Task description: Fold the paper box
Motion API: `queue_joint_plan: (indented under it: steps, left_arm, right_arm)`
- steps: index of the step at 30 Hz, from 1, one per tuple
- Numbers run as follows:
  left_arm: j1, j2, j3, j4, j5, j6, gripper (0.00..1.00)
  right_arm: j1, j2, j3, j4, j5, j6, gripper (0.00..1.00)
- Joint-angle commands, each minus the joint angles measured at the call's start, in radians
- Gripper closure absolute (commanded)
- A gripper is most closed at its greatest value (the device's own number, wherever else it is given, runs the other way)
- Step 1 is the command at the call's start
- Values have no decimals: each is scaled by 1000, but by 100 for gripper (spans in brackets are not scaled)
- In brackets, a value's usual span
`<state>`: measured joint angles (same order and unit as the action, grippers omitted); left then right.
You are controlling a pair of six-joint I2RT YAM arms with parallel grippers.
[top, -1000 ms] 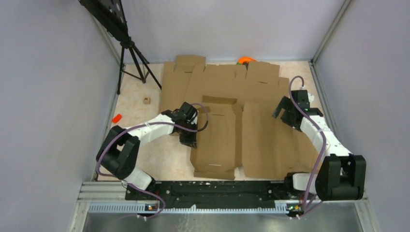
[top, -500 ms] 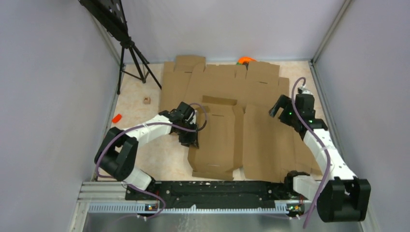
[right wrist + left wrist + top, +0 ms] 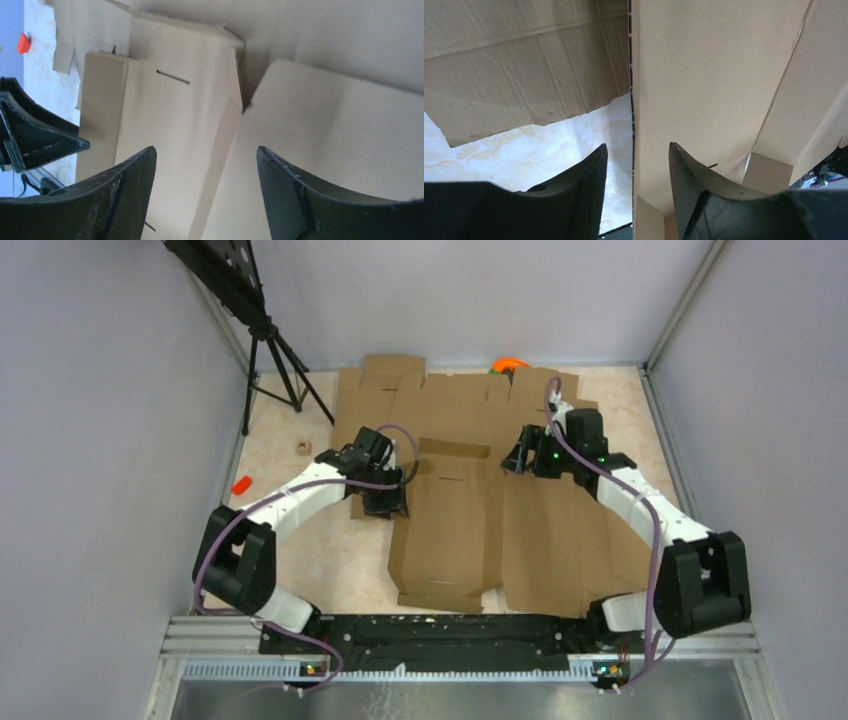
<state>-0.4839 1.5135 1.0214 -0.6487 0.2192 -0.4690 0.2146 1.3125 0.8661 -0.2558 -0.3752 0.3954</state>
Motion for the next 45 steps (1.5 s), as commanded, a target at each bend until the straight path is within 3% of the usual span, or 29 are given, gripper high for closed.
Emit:
queue_joint_plan:
  steps: [1,5,9,16,24,28,35,45]
  left_arm:
    - [6,7,46,34,-9,11,51]
    - [7,26,58,61,0,15,67]
    - [7,41,78,63,11,20,81]
    - [7,91,98,59,37,26,83]
    - [4,82,95,63,69,44,84]
    - [4,85,92,68,84,41,84]
    - [-3,72,66,90,103,33,84]
    - [-31,80,28,143,152,1,86]
  right_arm:
    - [18,110,122,75,30,-31,32]
    - [23,232,230,72,28,-56,46]
    - [33,342,303,61,39,-97,51]
    - [44,440,321,111,10,-118,56]
    - [100,442,290,161,-99,-122,67]
    - [127,425,256,159,-146,-106,68]
    - [146,376,136,204,-145,-73,72]
    - [189,406,145,232,-118,-47,80]
